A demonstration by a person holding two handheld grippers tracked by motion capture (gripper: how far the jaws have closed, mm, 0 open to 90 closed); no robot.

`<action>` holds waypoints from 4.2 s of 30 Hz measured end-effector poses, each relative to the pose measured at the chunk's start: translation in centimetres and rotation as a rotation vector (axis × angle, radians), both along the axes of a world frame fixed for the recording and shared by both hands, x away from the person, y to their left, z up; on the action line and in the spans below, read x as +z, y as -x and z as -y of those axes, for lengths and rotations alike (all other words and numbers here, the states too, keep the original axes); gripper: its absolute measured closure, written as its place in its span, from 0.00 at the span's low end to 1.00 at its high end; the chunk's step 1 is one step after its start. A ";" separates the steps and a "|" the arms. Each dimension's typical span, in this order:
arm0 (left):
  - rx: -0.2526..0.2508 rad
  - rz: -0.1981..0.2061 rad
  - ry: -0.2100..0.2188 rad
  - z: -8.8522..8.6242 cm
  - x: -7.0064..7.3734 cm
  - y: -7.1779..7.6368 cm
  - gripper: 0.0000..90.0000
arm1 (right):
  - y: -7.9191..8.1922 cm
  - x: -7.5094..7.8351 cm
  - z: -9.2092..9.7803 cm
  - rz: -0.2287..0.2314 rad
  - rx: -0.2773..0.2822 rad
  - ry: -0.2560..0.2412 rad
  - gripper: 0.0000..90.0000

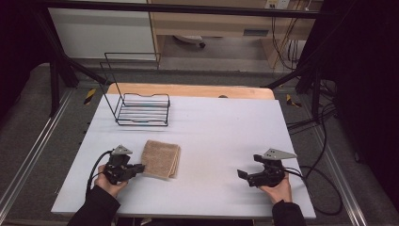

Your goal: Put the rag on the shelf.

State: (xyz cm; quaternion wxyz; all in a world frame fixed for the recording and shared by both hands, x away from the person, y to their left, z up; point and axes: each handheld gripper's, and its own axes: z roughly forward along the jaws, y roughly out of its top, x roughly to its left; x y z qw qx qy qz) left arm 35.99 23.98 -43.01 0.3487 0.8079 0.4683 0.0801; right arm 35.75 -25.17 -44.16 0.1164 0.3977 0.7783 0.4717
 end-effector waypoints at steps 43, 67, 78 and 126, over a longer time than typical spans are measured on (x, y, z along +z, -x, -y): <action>0.059 0.122 0.010 -0.3 0.7 -7.2 0.15 | -0.1 0.0 0.0 -0.001 0.001 0.008 0.01; 0.080 0.022 0.092 0.1 -1.8 -9.5 0.77 | -0.2 -0.2 -0.3 -0.015 0.001 0.007 0.01; 0.073 0.023 0.075 0.4 -1.9 -9.3 0.88 | -0.6 0.1 -0.6 -0.011 -0.007 0.009 0.01; 0.041 0.081 0.039 0.7 -2.1 -9.0 0.89 | -9.8 1.7 -20.3 -0.063 0.009 0.061 0.09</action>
